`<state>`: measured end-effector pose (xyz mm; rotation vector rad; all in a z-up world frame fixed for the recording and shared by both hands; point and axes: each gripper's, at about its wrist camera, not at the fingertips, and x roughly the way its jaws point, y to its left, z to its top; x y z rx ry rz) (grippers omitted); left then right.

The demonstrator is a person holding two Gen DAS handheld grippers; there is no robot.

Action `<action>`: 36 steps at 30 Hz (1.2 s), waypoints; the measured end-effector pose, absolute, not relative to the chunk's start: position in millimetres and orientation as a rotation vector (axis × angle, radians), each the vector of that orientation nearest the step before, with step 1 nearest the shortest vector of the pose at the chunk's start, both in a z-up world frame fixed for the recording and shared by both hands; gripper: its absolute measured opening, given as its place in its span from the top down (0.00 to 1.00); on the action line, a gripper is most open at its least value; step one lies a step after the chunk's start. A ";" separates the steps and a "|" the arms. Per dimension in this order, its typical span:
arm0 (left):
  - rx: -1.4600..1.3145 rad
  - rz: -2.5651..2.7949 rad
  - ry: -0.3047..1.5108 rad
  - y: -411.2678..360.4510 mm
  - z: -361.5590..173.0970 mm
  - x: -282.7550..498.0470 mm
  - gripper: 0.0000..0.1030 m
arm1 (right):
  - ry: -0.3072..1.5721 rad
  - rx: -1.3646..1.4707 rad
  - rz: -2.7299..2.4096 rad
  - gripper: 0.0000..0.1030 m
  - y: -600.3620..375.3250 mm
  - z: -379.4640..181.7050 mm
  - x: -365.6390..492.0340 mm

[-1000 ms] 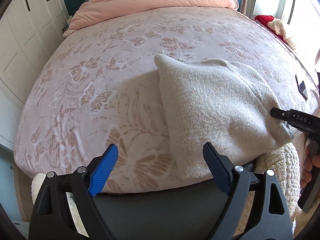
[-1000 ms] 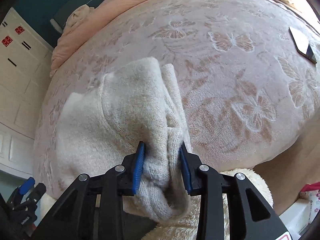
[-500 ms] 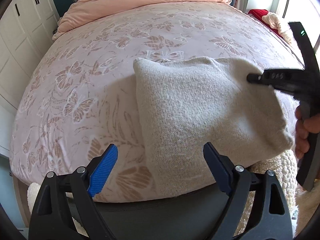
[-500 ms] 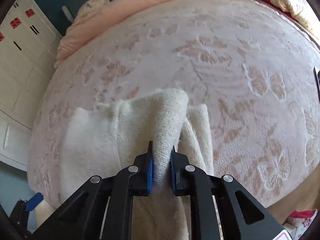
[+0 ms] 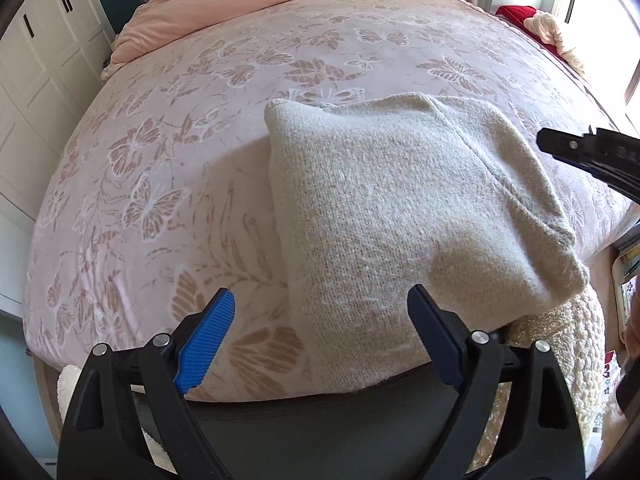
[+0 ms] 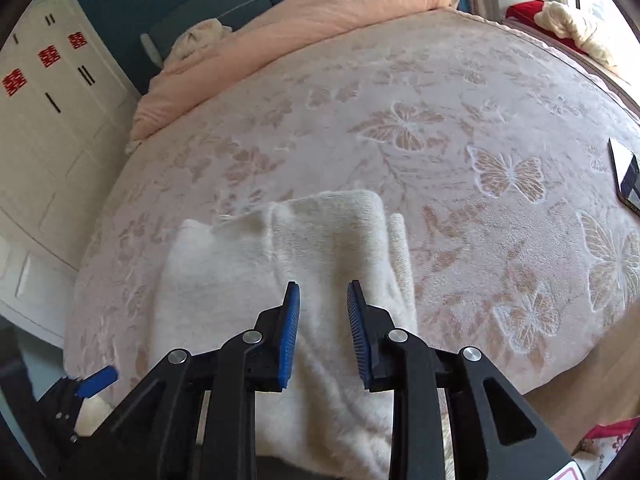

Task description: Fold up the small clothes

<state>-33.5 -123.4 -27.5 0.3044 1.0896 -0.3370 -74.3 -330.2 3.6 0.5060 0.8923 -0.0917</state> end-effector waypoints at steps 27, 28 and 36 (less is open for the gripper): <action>0.207 -0.294 1.081 -96.6 -8.7 -40.9 0.14 | 0.996 0.620 -0.211 0.85 -335.3 -54.9 -138.7; 0.215 -0.292 1.072 -97.0 -7.0 -42.4 0.14 | 0.959 0.602 -0.216 0.86 -335.4 -44.7 -140.3; 0.201 -0.294 1.110 -101.2 -17.7 -36.7 0.13 | 1.109 0.627 -0.189 0.75 -350.1 -86.2 -136.0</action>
